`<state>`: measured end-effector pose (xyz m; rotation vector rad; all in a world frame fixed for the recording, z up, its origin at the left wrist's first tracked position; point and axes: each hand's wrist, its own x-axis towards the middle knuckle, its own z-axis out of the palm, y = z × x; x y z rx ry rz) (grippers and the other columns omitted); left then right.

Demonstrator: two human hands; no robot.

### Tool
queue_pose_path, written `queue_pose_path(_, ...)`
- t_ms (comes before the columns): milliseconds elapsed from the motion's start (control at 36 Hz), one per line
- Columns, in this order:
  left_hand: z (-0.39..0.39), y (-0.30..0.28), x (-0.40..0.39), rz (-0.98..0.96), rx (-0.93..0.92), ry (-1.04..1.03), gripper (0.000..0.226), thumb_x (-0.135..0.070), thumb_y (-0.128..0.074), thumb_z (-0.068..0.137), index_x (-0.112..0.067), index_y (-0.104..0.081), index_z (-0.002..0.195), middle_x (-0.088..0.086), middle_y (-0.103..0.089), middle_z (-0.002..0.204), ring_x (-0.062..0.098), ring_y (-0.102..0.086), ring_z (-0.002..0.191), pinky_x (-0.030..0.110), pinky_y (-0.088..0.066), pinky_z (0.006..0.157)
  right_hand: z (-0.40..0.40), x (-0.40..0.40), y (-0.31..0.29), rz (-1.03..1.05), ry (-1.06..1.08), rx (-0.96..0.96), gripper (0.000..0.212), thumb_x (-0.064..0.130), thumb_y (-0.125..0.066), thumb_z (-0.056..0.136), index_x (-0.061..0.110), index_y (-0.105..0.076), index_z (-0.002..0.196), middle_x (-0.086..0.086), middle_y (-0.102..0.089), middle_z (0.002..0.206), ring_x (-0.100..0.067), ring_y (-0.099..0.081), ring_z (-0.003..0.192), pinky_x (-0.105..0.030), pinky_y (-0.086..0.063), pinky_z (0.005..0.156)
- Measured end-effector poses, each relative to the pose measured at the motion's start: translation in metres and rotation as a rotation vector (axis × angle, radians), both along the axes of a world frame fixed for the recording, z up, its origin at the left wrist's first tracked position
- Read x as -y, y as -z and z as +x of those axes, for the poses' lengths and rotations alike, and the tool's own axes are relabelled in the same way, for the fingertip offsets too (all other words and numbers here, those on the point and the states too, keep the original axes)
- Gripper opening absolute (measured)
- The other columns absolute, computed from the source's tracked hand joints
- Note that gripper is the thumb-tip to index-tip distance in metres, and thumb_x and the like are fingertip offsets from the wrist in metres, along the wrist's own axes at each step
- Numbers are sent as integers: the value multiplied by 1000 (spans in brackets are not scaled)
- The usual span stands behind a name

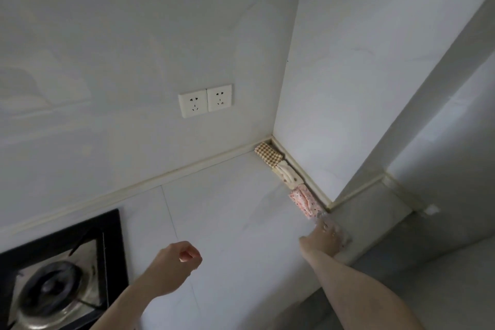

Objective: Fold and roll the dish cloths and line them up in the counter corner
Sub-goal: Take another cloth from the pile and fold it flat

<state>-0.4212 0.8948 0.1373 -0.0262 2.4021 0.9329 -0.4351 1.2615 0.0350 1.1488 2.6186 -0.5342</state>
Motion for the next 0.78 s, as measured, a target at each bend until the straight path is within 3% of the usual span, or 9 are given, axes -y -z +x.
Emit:
queue_pose_path(83,24,-3,25,15,-10,-61,8,-25,-66,92,-25,-72,86,-7,-75,82,8,-70,66,22,-51,63,4,49,-9,-55,-124,-8,74,31,-58,93,25,-21,157,-8,-15,165,-30,-23,149,-44,-34,115)
queue_pose_path(167,60,-4,65,13,-14,-125,1,-27,-70,89,-27,-70,90,-5,-75,82,6,-69,63,24,-52,63,17,114,-10,-119,-345,-51,70,30,-59,94,24,-25,155,-5,-18,163,-29,-26,147,-39,-36,113)
queue_pose_path(278,119,-8,133,24,-65,-258,14,-23,-78,83,-28,-68,91,2,-73,77,17,-69,67,38,-58,74,51,217,-12,-248,-638,-105,68,28,-61,92,25,-30,153,0,-21,161,-26,-27,145,-35,-36,112)
queue_pose_path(333,155,-15,166,17,-82,-338,16,-25,-77,82,-31,-67,93,0,-73,78,15,-69,69,34,-57,78,72,272,-19,-324,-763,-129,65,23,-59,92,24,-33,152,2,-24,158,-22,-30,143,-30,-36,111)
queue_pose_path(528,288,-32,269,-51,-123,-674,19,-30,-73,85,-32,-67,103,-9,-74,87,2,-65,74,13,-49,65,156,447,-54,-589,-1131,-221,54,15,-61,89,25,-47,140,11,-40,145,-8,-40,134,-11,-26,105)
queue_pose_path(611,342,-29,309,-82,-119,-763,20,-29,-69,89,-30,-64,108,-9,-71,96,3,-61,63,14,-45,57,193,502,-68,-688,-1258,-230,53,16,-62,90,24,-47,140,12,-42,142,-5,-39,135,-11,-24,108)
queue_pose_path(778,421,-34,373,-111,-152,-960,17,-30,-68,90,-32,-63,107,-14,-66,106,4,-68,80,19,-52,65,249,591,-89,-741,-1494,-175,52,19,-60,91,29,-47,140,17,-38,140,-1,-40,130,-17,-30,112)
